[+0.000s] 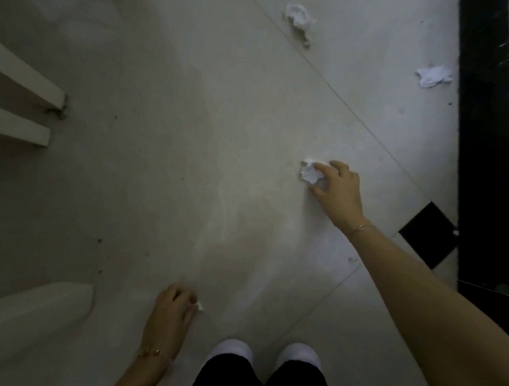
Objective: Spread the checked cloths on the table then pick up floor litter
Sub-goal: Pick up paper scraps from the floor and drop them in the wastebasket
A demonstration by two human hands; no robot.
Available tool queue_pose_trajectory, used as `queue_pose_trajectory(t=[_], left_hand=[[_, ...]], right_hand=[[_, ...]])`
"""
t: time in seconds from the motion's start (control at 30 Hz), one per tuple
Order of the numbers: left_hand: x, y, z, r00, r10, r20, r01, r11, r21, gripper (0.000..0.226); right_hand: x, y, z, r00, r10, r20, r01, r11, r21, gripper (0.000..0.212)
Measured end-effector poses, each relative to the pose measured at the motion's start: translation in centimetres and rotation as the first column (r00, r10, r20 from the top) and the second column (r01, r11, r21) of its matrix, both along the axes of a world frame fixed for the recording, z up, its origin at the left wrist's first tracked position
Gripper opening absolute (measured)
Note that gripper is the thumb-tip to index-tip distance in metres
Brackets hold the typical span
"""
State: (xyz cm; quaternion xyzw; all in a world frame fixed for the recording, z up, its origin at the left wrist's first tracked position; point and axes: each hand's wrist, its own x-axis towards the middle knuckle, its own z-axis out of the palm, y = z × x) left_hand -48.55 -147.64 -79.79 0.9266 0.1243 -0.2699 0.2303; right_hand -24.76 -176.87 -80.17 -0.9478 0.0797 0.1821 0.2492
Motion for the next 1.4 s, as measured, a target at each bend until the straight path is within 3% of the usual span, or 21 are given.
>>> queue_pose_trajectory(t=[0.07,0.13,0.23,0.37,0.53,0.67,0.87,1.07,1.27,1.4], left_hand=[[0.5,0.2,0.2,0.999,0.039,0.006,-0.039,0.999,-0.035,0.028],[1.4,-0.1,1.3,0.982,0.181,-0.06,-0.186,0.979,-0.086,0.035],[2.8,-0.6,4.7,0.869,0.467,-0.164,-0.492,0.85,-0.188,0.023],[5.4,-1.8,14.2,0.745,0.63,-0.22,-0.665,0.675,-0.319,0.013],[7.9,-4.3,31.6,0.74,0.628,-0.238,-0.656,0.598,-0.461,0.002],[8.9,-5.6,46.2,0.776,0.587,-0.231,-0.606,0.591,-0.532,0.017],[7.2,-6.0,63.2,0.804,0.544,-0.239,-0.565,0.574,-0.592,0.025],[3.6,-5.6,68.4,0.787,0.552,-0.275,-0.595,0.562,-0.574,0.026],[2.9,-5.6,68.6,0.755,0.603,-0.258,-0.629,0.555,-0.544,0.023],[4.9,-7.0,67.5,0.741,0.616,-0.268,-0.651,0.56,-0.512,0.025]], right_hand=[[0.7,0.7,-0.4,0.998,-0.008,0.066,0.009,1.0,-0.015,0.03],[0.6,1.2,0.2,0.998,-0.048,0.03,0.049,0.999,-0.024,0.02],[-1.2,1.0,3.5,0.982,-0.166,-0.088,0.172,0.983,0.06,0.018],[-5.2,-0.8,13.1,0.909,-0.344,-0.237,0.399,0.883,0.247,0.012],[-10.3,-3.1,30.9,0.843,-0.402,-0.359,0.517,0.79,0.329,0.022],[-13.4,-3.6,47.2,0.82,-0.431,-0.377,0.567,0.706,0.425,0.008],[-18.8,-4.4,63.9,0.785,-0.456,-0.419,0.617,0.634,0.467,0.015],[-26.4,-6.3,68.5,0.736,-0.484,-0.474,0.67,0.621,0.406,0.033],[-30.6,-11.6,68.1,0.63,-0.625,-0.461,0.777,0.519,0.357,0.012],[-27.4,-13.4,67.0,0.673,-0.544,-0.5,0.731,0.59,0.342,0.037]])
